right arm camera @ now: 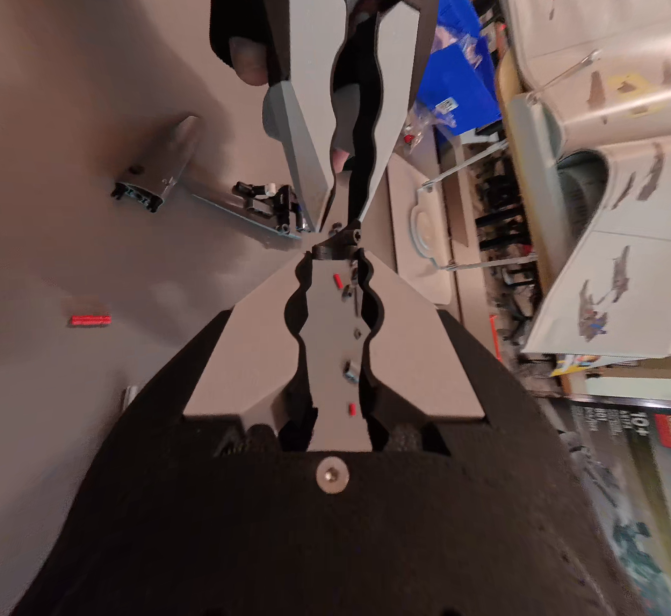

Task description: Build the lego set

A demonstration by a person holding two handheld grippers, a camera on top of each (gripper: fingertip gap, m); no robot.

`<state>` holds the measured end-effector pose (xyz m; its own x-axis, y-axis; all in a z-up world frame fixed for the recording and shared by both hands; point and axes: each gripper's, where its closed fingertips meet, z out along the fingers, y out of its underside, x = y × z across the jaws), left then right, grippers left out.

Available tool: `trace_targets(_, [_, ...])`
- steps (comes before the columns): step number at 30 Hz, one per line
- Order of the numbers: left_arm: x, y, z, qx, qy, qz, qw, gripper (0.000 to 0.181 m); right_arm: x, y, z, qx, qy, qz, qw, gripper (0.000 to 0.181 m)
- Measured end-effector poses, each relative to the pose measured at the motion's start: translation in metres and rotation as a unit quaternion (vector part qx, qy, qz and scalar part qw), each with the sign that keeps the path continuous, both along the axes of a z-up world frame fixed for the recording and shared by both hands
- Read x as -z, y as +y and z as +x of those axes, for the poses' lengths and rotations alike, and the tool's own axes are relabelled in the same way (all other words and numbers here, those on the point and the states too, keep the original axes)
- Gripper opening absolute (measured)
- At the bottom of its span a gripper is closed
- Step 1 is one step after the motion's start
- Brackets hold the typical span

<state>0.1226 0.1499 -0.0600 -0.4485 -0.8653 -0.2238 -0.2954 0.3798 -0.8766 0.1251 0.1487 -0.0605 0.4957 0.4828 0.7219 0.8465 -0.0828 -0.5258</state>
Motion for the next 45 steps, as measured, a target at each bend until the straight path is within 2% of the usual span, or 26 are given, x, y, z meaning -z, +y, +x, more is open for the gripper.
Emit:
trace_targets(5, [-0.008, -0.007, 0.0, 0.019, -0.018, -0.035, 0.999, 0.002, -0.008, -0.001, -0.005, -0.001, -0.05, 0.046, 0.998, 0.023])
trace_targets(11, [-0.015, -0.009, -0.001, 0.032, -0.052, -0.022, 0.998, 0.0, -0.014, -0.003, -0.007, 0.0, -0.068, 0.075, 0.995, 0.022])
trace_targets(13, [-0.02, -0.008, -0.002, 0.025, -0.086, 0.029, 0.996, 0.0, -0.018, -0.005, -0.008, 0.0, -0.053, 0.081, 0.995, 0.024])
trace_targets(15, [-0.025, -0.007, -0.003, 0.02, -0.134, 0.142, 0.981, 0.0, -0.024, -0.011, -0.009, -0.006, -0.015, 0.078, 0.997, 0.024])
trace_targets(17, [-0.026, -0.005, -0.005, 0.01, -0.178, 0.293, 0.939, 0.0, -0.032, -0.017, -0.01, -0.014, 0.036, 0.074, 0.996, 0.024])
trace_targets(19, [-0.026, -0.011, -0.01, 0.023, -0.207, 0.393, 0.896, 0.0, -0.038, -0.023, -0.01, -0.022, 0.068, 0.071, 0.995, 0.022])
trace_targets(21, [-0.027, -0.019, -0.012, 0.034, -0.219, 0.426, 0.877, 0.0, -0.04, -0.027, -0.013, -0.034, 0.072, 0.068, 0.994, 0.02])
trace_targets(28, [-0.033, -0.027, -0.014, 0.061, -0.232, 0.429, 0.871, 0.0, -0.033, -0.029, -0.022, -0.04, -0.01, 0.079, 0.996, 0.006])
trace_targets(34, [-0.04, -0.024, -0.01, 0.043, -0.233, 0.381, 0.894, 0.001, -0.04, -0.028, -0.018, -0.014, -0.027, 0.111, 0.993, 0.005])
trace_targets(36, [-0.041, -0.017, -0.01, 0.027, -0.218, 0.35, 0.911, 0.007, -0.048, -0.027, -0.009, 0.014, -0.054, 0.146, 0.988, 0.005])
trace_targets(38, [-0.044, -0.016, -0.012, 0.022, -0.186, 0.254, 0.949, 0.012, -0.058, -0.028, -0.001, 0.043, -0.097, 0.193, 0.975, 0.004])
trace_targets(41, [-0.055, -0.023, -0.015, 0.023, -0.127, 0.038, 0.991, 0.015, -0.066, -0.029, 0.006, 0.072, -0.177, 0.25, 0.949, 0.004])
trace_targets(43, [-0.057, -0.033, -0.016, 0.04, -0.073, -0.1, 0.991, 0.018, -0.065, -0.029, 0.004, 0.075, -0.205, 0.268, 0.938, 0.004])
trace_targets(45, [-0.054, -0.037, -0.013, 0.045, -0.042, -0.165, 0.984, 0.018, -0.068, -0.03, 0.001, 0.074, -0.227, 0.289, 0.927, 0.004])
